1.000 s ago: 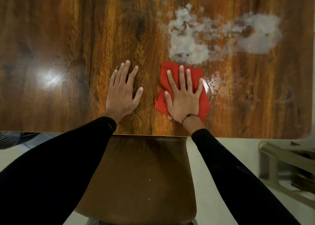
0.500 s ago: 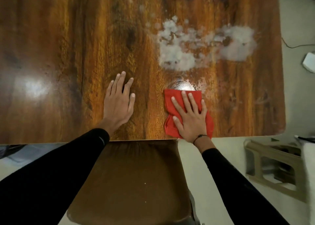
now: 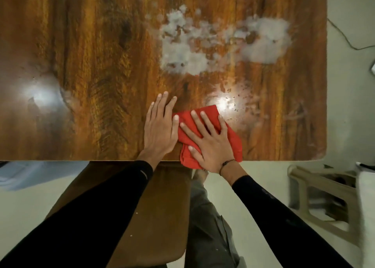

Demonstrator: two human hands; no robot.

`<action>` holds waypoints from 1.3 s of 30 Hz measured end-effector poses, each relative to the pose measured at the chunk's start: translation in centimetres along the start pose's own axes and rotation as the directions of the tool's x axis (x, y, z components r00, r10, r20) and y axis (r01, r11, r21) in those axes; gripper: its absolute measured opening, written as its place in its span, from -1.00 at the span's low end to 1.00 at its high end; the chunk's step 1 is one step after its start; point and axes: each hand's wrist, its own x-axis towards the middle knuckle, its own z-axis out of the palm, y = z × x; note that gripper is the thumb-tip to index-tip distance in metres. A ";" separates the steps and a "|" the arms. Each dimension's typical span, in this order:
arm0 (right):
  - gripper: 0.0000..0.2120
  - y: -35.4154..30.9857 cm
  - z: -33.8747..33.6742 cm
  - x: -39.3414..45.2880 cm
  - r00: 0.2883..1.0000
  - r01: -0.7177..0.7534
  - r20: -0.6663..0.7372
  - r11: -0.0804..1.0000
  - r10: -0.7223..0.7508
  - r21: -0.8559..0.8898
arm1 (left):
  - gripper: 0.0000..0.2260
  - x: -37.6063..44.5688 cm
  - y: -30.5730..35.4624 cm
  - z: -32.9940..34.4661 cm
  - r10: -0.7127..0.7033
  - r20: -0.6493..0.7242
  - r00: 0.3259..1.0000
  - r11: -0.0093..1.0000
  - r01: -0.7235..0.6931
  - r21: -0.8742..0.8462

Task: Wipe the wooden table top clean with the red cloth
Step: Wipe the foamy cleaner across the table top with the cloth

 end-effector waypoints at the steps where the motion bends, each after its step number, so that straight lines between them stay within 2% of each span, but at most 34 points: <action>1: -0.26 1.4 0.1 -1.3 1.000 0.024 0.013 1.000 -0.024 -0.005 | -0.51 0.0 0.4 0.2 0.012 0.010 1.000 1.000 -0.012 0.002; 3: -0.28 4.5 -0.1 -2.8 0.999 0.029 0.026 1.000 -0.029 -0.009 | -0.49 0.1 2.0 0.9 0.039 0.042 0.998 0.999 -0.039 0.003; 6: -0.31 9.4 -1.0 -2.8 0.998 -0.056 0.003 0.998 0.056 -0.012 | -0.46 0.1 4.3 2.2 0.032 0.073 0.997 0.998 -0.036 0.053; 10: -0.32 13.4 -2.2 1.3 0.951 -0.303 -0.056 0.953 0.304 0.025 | -0.41 0.2 4.4 2.6 0.012 0.065 0.998 0.995 -0.019 0.102; 13: -0.31 12.4 -2.6 4.3 0.902 -0.421 -0.073 0.904 0.426 0.071 | -0.38 0.2 4.5 2.5 -0.006 0.030 1.000 0.996 0.003 0.088; 15: -0.31 10.7 -2.6 5.2 0.932 -0.351 -0.072 0.934 0.356 0.072 | -0.36 0.1 4.5 2.5 -0.003 0.012 1.000 0.997 0.002 0.078; 17: -0.31 9.1 -2.2 4.5 0.979 -0.188 -0.074 0.981 0.192 0.055 | -0.33 0.0 4.6 2.4 -0.004 -0.006 1.000 0.997 0.004 0.075; 19: -0.30 8.4 -1.6 2.6 0.996 -0.043 -0.071 0.998 0.047 0.056 | -0.30 0.0 4.3 2.4 0.014 -0.016 1.000 0.997 -0.013 0.072; 21: -0.28 9.0 -1.1 -0.2 0.998 0.032 -0.056 0.998 -0.029 0.053 | -0.27 0.0 4.1 2.8 0.029 -0.020 0.999 0.995 -0.027 0.091; 23: -0.28 10.9 -0.7 -2.8 0.999 0.046 -0.025 0.999 -0.046 0.026 | -0.26 0.0 3.9 3.2 0.030 -0.027 0.999 0.993 -0.027 0.114; 26: -0.29 14.3 -1.0 -4.6 1.000 -0.013 -0.015 1.000 0.013 -0.010 | -0.24 0.0 3.4 3.5 0.031 -0.033 0.999 0.990 -0.026 0.140; 29: -0.29 16.8 -1.6 -3.5 0.989 -0.148 -0.030 0.989 0.148 0.001 | -0.24 0.0 3.1 3.6 0.028 -0.028 0.999 0.987 -0.023 0.156; 33: -0.31 15.7 -2.4 0.4 0.912 -0.403 -0.057 0.914 0.406 0.048 | -0.25 -0.1 3.2 3.5 0.036 -0.014 0.999 0.986 -0.033 0.165; 35: -0.30 13.9 -2.6 2.1 0.877 -0.474 -0.053 0.878 0.478 0.070 | -0.25 -0.1 3.2 3.4 0.034 -0.019 0.999 0.987 -0.031 0.160; 37: -0.29 12.1 -2.6 3.2 0.883 -0.462 -0.054 0.884 0.466 0.072 | -0.26 -0.1 3.2 3.2 0.038 -0.021 0.999 0.988 -0.034 0.152; 39: -0.28 10.7 -2.5 3.3 0.926 -0.371 -0.058 0.927 0.373 0.050 | -0.26 -0.1 3.4 3.1 0.038 -0.022 0.999 0.988 -0.034 0.151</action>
